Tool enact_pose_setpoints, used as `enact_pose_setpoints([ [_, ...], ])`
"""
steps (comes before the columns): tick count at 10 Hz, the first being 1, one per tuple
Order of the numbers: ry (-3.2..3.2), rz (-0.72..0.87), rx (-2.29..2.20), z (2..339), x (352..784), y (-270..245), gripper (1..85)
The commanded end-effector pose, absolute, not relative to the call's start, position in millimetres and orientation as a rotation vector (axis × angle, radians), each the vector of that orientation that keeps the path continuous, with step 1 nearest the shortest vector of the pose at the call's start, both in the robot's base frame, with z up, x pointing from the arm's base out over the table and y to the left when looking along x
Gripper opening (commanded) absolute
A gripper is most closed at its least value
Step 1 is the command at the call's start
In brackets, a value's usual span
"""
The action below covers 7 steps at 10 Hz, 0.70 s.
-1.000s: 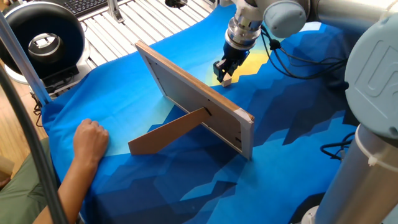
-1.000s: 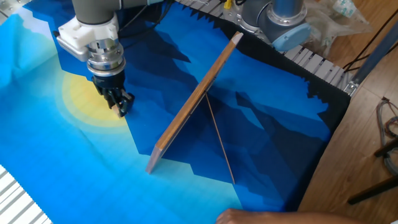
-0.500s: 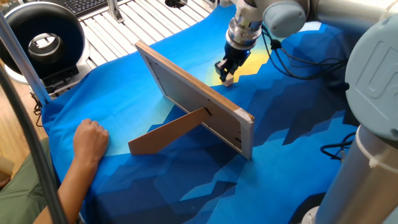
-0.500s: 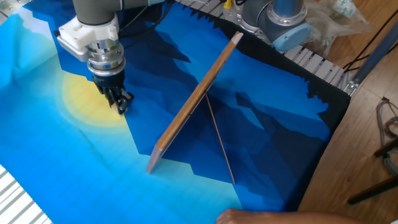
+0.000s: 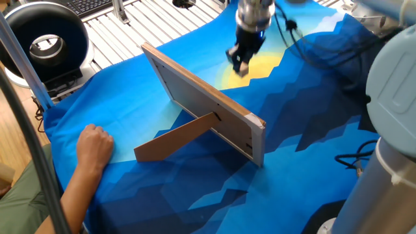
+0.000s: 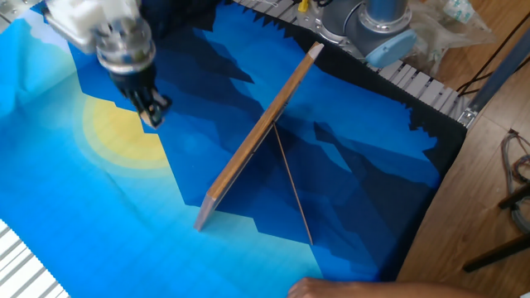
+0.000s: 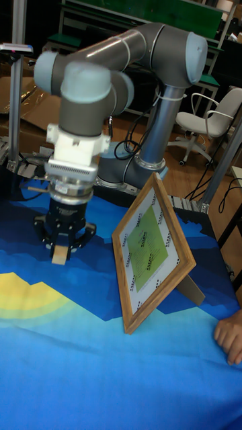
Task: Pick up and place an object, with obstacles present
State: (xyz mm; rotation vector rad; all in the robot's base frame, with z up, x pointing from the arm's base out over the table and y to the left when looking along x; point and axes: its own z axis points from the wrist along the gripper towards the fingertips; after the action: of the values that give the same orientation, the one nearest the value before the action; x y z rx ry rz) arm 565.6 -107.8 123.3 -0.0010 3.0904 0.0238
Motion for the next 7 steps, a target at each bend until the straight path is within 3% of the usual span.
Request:
enact_pose_setpoints([
  [1, 3.093, 0.015, -0.016, 170.2, 561.7, -84.4, 1.3],
  [2, 3.083, 0.009, -0.07, 159.7, 570.2, -87.9, 1.3],
  [7, 2.838, 0.126, -0.413, 169.7, 620.8, -57.6, 1.3],
])
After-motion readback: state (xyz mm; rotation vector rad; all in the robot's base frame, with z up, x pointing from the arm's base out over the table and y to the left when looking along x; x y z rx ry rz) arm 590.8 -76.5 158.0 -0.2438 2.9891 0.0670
